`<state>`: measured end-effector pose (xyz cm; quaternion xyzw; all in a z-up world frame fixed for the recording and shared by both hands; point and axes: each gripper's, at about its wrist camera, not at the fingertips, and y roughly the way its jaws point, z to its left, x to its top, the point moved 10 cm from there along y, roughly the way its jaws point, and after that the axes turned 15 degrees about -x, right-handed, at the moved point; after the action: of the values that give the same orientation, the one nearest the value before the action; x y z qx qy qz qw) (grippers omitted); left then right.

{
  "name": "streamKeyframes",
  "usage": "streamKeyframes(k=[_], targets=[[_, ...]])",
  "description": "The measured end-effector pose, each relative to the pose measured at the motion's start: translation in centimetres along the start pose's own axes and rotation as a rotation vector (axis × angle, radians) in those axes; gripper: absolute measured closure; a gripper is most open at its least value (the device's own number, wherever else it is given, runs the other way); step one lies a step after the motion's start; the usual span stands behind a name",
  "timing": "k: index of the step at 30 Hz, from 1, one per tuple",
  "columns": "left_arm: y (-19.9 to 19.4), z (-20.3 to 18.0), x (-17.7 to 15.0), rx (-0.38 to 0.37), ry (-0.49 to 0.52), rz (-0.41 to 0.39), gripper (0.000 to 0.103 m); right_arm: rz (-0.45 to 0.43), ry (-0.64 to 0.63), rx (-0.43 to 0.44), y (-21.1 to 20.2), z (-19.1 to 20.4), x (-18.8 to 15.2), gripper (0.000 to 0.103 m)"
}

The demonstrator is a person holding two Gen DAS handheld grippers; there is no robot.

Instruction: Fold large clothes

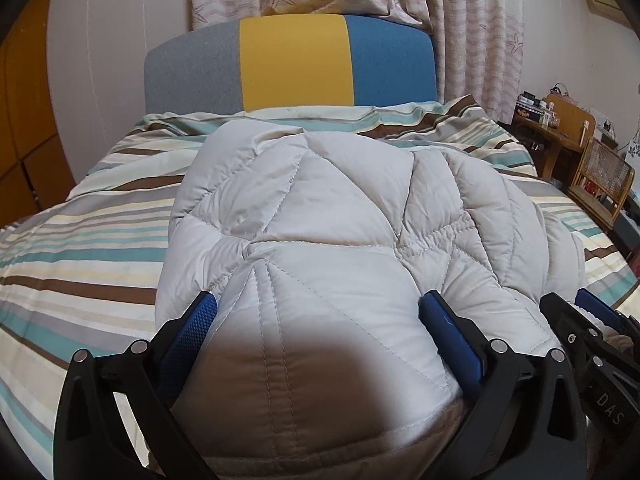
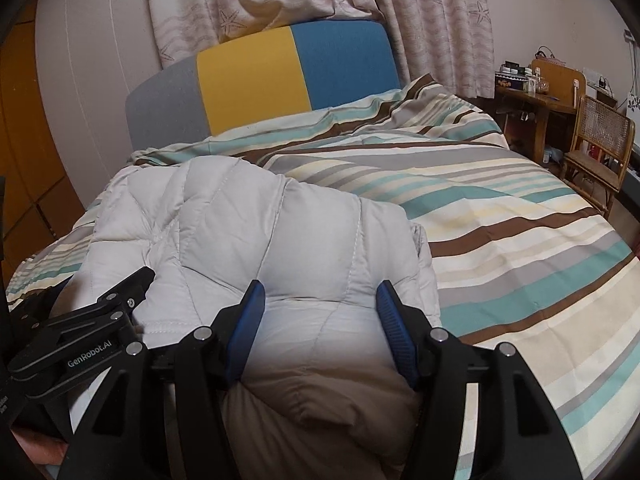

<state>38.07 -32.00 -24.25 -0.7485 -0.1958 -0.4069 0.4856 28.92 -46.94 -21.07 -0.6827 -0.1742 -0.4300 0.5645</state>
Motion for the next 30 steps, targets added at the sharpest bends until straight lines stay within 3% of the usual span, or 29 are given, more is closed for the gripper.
streamKeyframes(k=[4, 8, 10, 12, 15, 18, 22, 24, 26, 30], targets=[[-2.0, 0.1, -0.3, -0.069, -0.026, 0.001, 0.003, -0.013, -0.005, 0.007, -1.2, -0.4, 0.1, 0.041], [-4.5, 0.1, -0.7, -0.144, -0.014, 0.029, 0.003, -0.017, 0.019, -0.030, -3.1, -1.9, -0.3, 0.018], [-6.0, 0.7, -1.2, -0.174, -0.020, 0.035, 0.003, 0.007, 0.068, -0.002, -3.7, -3.0, -0.8, 0.018], [-6.7, 1.7, -1.8, -0.180, -0.044, 0.050, 0.003, 0.062, 0.125, 0.035, -4.0, -4.3, -1.8, 0.011], [-7.0, 3.7, -3.6, -0.233, -0.133, 0.120, 0.003, 0.147, 0.158, 0.089, -3.8, -5.3, -2.9, 0.008], [-6.2, 4.2, -5.2, -0.349, -0.247, 0.195, 0.003, 0.237, 0.177, 0.160, -2.6, -5.2, -3.9, 0.007], [-5.3, 3.5, -6.6, -0.449, -0.319, 0.252, 0.003, 0.373, 0.208, 0.271, -0.9, -3.6, -5.0, 0.009], [-5.1, 2.6, -7.1, -0.477, -0.297, 0.264, 0.003, 0.396, 0.229, 0.335, -0.8, -2.9, -4.9, 0.026], [-5.5, 1.9, -7.2, -0.476, -0.253, 0.251, 0.015, 0.413, 0.245, 0.380, -1.0, -2.4, -4.7, 0.031], [-6.9, 0.5, -6.0, -0.428, -0.145, 0.220, 0.040, 0.352, 0.222, 0.411, -2.6, -2.0, -3.8, 0.041]])
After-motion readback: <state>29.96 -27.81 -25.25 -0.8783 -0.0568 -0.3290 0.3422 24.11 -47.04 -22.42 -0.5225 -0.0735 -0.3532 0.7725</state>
